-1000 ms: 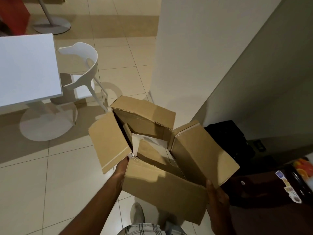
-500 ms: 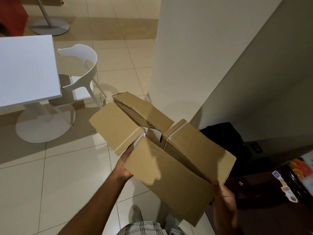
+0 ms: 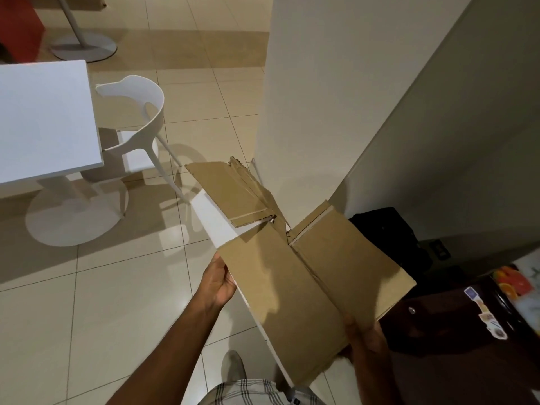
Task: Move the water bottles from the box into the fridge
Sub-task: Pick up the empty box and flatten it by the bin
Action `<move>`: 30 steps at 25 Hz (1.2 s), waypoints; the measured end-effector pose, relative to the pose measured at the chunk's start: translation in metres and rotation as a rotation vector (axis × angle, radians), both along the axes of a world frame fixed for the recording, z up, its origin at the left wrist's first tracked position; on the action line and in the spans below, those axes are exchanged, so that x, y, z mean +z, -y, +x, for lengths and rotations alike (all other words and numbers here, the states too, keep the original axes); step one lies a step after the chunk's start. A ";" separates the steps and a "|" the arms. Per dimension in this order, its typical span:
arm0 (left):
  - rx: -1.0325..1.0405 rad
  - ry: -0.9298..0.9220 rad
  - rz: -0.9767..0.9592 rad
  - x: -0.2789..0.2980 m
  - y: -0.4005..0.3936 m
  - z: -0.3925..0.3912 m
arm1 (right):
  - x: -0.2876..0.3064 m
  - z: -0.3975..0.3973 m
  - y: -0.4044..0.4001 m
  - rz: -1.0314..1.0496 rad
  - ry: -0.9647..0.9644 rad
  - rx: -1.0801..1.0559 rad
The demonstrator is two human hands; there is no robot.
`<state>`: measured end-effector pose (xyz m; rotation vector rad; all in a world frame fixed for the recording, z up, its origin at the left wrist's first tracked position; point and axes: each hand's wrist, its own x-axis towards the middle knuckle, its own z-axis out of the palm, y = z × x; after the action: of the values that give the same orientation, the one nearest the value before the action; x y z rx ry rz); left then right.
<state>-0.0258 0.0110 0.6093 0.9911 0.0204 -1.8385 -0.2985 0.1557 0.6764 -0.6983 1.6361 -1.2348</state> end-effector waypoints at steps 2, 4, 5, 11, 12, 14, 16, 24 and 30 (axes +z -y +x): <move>0.042 0.065 -0.005 0.002 -0.001 0.000 | -0.003 -0.002 -0.004 -0.020 -0.027 0.053; 0.075 0.105 0.011 0.002 -0.001 0.001 | 0.001 -0.003 -0.005 -0.075 -0.123 0.140; 0.093 0.115 0.019 0.001 -0.002 0.001 | 0.004 -0.003 -0.005 -0.128 -0.182 0.214; 0.121 0.122 0.034 0.004 -0.007 0.008 | 0.014 -0.002 -0.006 -0.243 -0.347 0.658; 0.115 0.132 0.031 0.004 -0.008 0.010 | 0.014 0.001 -0.006 -0.215 -0.348 0.650; 0.115 0.170 0.031 0.004 -0.009 0.010 | 0.013 0.005 -0.004 -0.105 -0.414 0.623; 0.115 0.182 0.029 0.007 -0.009 0.007 | 0.011 0.009 -0.001 -0.021 -0.488 0.637; 0.012 0.203 -0.053 0.021 0.006 -0.012 | 0.000 0.032 0.007 0.157 -0.650 0.680; -0.119 0.541 -0.134 0.018 0.000 -0.030 | -0.002 0.059 0.004 0.068 -0.732 0.599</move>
<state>-0.0558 0.0110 0.6276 1.3847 -0.4919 -1.5975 -0.2394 0.1520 0.6744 -1.5853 1.8071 -0.4975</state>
